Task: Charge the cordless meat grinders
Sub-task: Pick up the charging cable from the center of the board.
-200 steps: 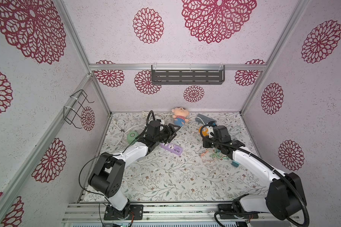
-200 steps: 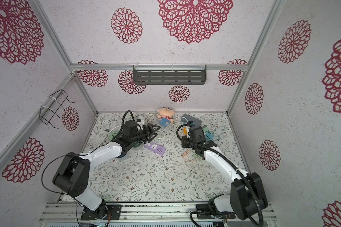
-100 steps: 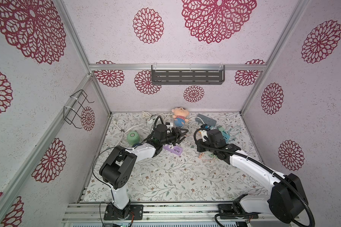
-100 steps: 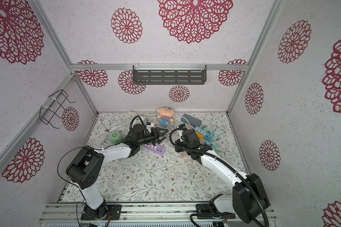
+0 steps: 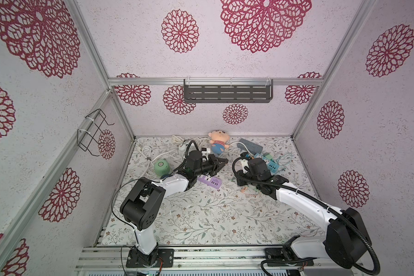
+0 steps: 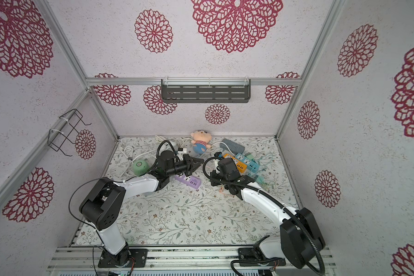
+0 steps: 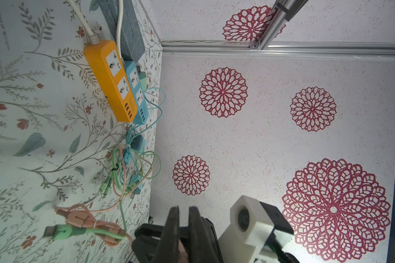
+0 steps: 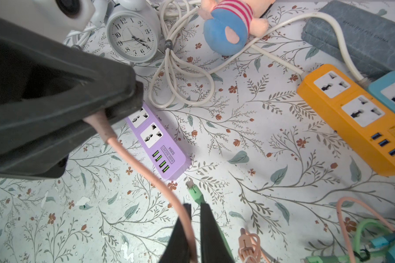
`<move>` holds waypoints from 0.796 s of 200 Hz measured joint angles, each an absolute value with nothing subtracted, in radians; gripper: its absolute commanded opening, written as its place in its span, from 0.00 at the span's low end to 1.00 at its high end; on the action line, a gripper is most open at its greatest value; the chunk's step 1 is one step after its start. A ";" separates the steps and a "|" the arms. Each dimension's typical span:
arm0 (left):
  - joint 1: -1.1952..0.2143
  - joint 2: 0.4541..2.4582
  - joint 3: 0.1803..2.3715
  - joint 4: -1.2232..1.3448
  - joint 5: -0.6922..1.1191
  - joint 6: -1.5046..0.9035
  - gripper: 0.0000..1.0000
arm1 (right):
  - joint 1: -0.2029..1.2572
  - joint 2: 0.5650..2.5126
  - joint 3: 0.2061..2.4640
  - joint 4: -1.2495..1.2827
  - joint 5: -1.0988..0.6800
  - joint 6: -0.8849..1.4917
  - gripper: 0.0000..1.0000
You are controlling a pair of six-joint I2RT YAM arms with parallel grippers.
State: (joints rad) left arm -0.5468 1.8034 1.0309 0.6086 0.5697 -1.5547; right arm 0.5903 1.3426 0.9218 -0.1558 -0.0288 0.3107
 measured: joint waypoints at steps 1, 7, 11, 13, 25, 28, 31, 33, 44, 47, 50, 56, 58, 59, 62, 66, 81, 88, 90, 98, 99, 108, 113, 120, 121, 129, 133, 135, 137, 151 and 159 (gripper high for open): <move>-0.546 1.802 1.031 0.607 0.573 -1.554 0.00 | 0.590 1.343 0.922 -0.156 -0.029 0.308 0.56; -0.543 1.794 1.028 0.605 0.581 -1.545 0.00 | 0.591 1.341 0.922 -0.158 -0.028 0.305 0.62; -0.540 1.789 1.028 0.600 0.588 -1.534 0.00 | 0.591 1.338 0.922 -0.160 -0.028 0.307 0.66; -0.538 1.785 1.028 0.597 0.595 -1.531 0.00 | 0.591 1.337 0.922 -0.163 -0.027 0.302 0.69; -0.525 1.756 1.028 0.551 0.616 -1.488 0.00 | 0.592 1.318 0.922 -0.175 -0.022 0.298 0.87; -0.521 1.746 1.028 0.538 0.624 -1.469 0.00 | 0.593 1.309 0.922 -0.181 -0.020 0.293 0.90; -0.516 1.735 1.028 0.512 0.628 -1.454 0.00 | 0.593 1.299 0.922 -0.184 -0.018 0.292 0.93; -0.514 1.726 1.028 0.499 0.633 -1.438 0.00 | 0.593 1.293 0.922 -0.187 -0.015 0.284 0.94; -0.498 1.678 1.037 0.382 0.645 -1.352 0.00 | 0.593 1.252 0.924 -0.197 -0.004 0.274 0.99; -0.495 1.666 1.044 0.346 0.648 -1.324 0.00 | 0.593 1.241 0.926 -0.200 -0.001 0.266 0.99; -0.493 1.652 1.053 0.303 0.646 -1.291 0.00 | 0.593 1.230 0.929 -0.203 0.000 0.263 0.99; -0.487 1.629 1.074 0.222 0.643 -1.233 0.00 | 0.593 1.210 0.939 -0.212 0.001 0.252 0.98; -0.485 1.621 1.084 0.192 0.641 -1.216 0.00 | 0.593 1.204 0.944 -0.214 0.001 0.248 0.97; -0.485 1.619 1.087 0.183 0.642 -1.208 0.00 | 0.593 1.202 0.945 -0.215 0.001 0.246 0.97; -0.483 1.608 1.098 0.148 0.641 -1.182 0.00 | 0.593 1.196 0.952 -0.217 0.000 0.239 0.95; -0.480 1.592 1.116 0.095 0.638 -1.140 0.00 | 0.593 1.188 0.963 -0.223 -0.004 0.228 0.92; -0.474 1.541 1.151 -0.027 0.635 -1.035 0.00 | 0.592 1.181 1.013 -0.242 -0.045 0.189 0.81; -0.470 1.517 1.153 -0.065 0.637 -0.998 0.00 | 0.592 1.186 1.033 -0.249 -0.076 0.172 0.77; -0.469 1.510 1.153 -0.074 0.638 -0.990 0.00 | 0.592 1.190 1.040 -0.252 -0.088 0.160 0.76; -0.467 1.491 1.153 -0.107 0.643 -0.961 0.00 | 0.593 1.206 1.067 -0.269 -0.134 0.142 0.74; -0.467 1.489 1.152 -0.110 0.643 -0.958 0.00 | 0.593 1.208 1.070 -0.271 -0.137 0.142 0.74; -0.466 1.481 1.153 -0.135 0.648 -0.933 0.00 | 0.595 1.236 1.100 -0.287 -0.190 0.128 0.73; -0.465 1.480 1.153 -0.148 0.651 -0.922 0.00 | 0.598 1.254 1.114 -0.293 -0.214 0.120 0.73; -0.465 1.480 1.153 -0.166 0.654 -0.907 0.00 | 0.603 1.279 1.131 -0.300 -0.240 0.112 0.73; -0.465 1.481 1.153 -0.167 0.654 -0.906 0.00 | 0.603 1.283 1.134 -0.302 -0.244 0.111 0.73; -0.464 1.481 1.151 -0.187 0.656 -0.894 0.00 | 0.613 1.312 1.148 -0.310 -0.266 0.102 0.71; -0.464 1.481 1.151 -0.196 0.657 -0.889 0.00 | 0.619 1.327 1.154 -0.314 -0.274 0.097 0.69; -0.463 1.481 1.151 -0.201 0.657 -0.887 0.00 | 0.622 1.333 1.156 -0.316 -0.277 0.095 0.69; -0.463 1.481 1.151 -0.204 0.657 -0.884 0.00 | 0.626 1.340 1.158 -0.318 -0.281 0.091 0.67; -0.463 1.481 1.151 -0.216 0.657 -0.874 0.00 | 0.651 1.381 1.175 -0.329 -0.300 0.075 0.61; -0.463 1.481 1.151 -0.223 0.657 -0.869 0.00 | 0.662 1.401 1.186 -0.337 -0.309 0.073 0.58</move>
State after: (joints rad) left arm -0.4625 1.4815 1.1511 -0.2226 0.6575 -0.8688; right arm 0.6624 1.4006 1.1862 -0.3367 -0.3088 0.0734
